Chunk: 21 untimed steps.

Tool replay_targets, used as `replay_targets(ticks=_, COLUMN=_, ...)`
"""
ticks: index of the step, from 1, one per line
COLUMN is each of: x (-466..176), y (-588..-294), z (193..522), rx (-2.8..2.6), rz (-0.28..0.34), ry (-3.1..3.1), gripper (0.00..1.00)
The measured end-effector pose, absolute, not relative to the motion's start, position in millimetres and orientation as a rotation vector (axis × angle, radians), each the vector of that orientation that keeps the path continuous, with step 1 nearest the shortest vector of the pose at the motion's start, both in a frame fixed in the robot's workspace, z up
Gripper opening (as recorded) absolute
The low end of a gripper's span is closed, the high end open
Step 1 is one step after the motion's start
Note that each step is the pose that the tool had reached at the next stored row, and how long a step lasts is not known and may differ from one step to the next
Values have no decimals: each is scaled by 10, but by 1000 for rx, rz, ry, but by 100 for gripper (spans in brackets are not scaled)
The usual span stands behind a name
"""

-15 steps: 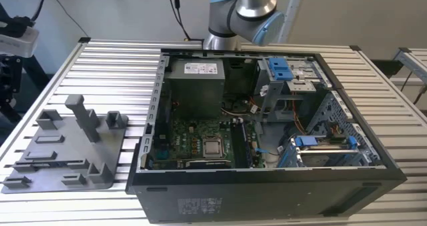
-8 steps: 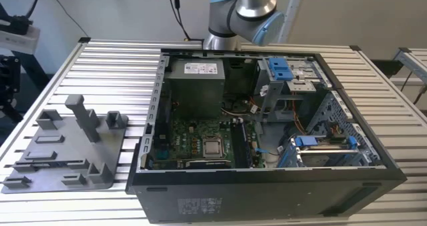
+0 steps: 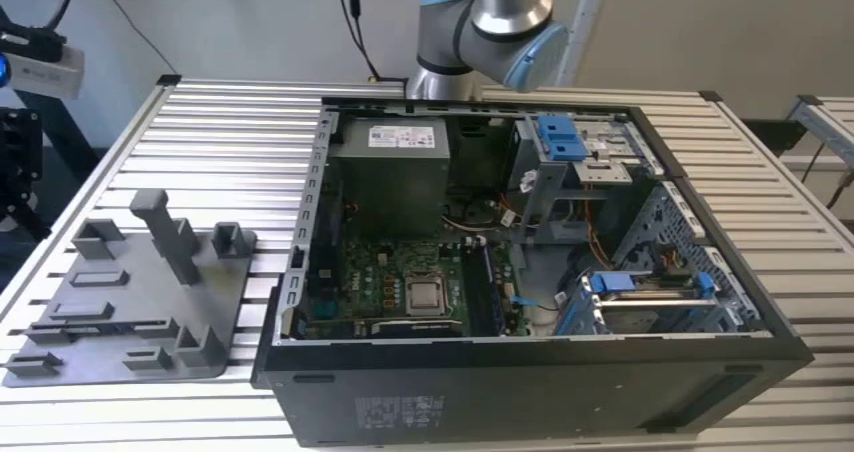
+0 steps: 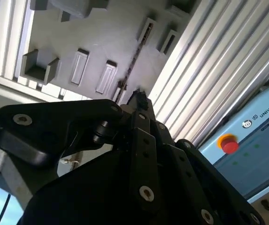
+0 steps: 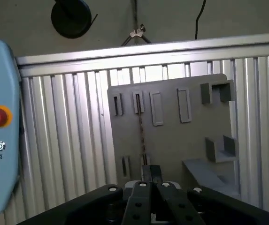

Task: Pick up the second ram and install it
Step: 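Pick up the second ram and move it above second insertion slot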

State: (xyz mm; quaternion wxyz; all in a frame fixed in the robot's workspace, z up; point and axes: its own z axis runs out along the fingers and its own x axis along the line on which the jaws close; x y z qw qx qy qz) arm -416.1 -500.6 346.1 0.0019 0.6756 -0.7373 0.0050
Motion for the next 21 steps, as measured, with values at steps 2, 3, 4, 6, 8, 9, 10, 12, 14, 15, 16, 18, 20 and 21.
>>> replay_targets(ticks=2, x=-4161, y=-5004, z=3455, rx=2157, rz=16, ry=-2279, gripper=11)
replay_targets(ticks=3, x=-4163, y=-5002, z=3452, rx=2170, rz=16, ry=-2267, gripper=11)
replay_targets(ticks=4, x=-4167, y=-5001, z=3448, rx=2181, rz=16, ry=-2256, gripper=11)
replay_targets(ticks=6, x=-4176, y=-4999, z=3438, rx=2199, rz=16, ry=-2238, gripper=11)
replay_targets(ticks=8, x=-4192, y=-4996, z=3427, rx=2213, rz=16, ry=-2225, gripper=11)
replay_targets(ticks=9, x=-4203, y=-4993, z=3421, rx=2217, rz=16, ry=-2221, gripper=11)
replay_targets(ticks=10, x=-4212, y=-4989, z=3414, rx=2221, rz=16, ry=-2217, gripper=11)
replay_targets(ticks=12, x=-4222, y=-4979, z=3405, rx=2226, rz=16, ry=-2212, gripper=11)
replay_targets(ticks=14, x=-4222, y=-4977, z=3403, rx=2226, rz=16, ry=-2212, gripper=11)
replay_targets(ticks=15, x=-4222, y=-4975, z=3401, rx=2226, rz=16, ry=-2212, gripper=11)
replay_targets(ticks=16, x=-4223, y=-4974, z=3402, rx=2226, rz=16, ry=-2212, gripper=11)
replay_targets(ticks=18, x=-4223, y=-4973, z=3403, rx=2226, rz=16, ry=-2212, gripper=11)
replay_targets(ticks=20, x=-4223, y=-4971, z=3402, rx=2226, rz=16, ry=-2212, gripper=11)
replay_targets(ticks=21, x=-4223, y=-4971, z=3402, rx=2226, rz=16, ry=-2212, gripper=11)
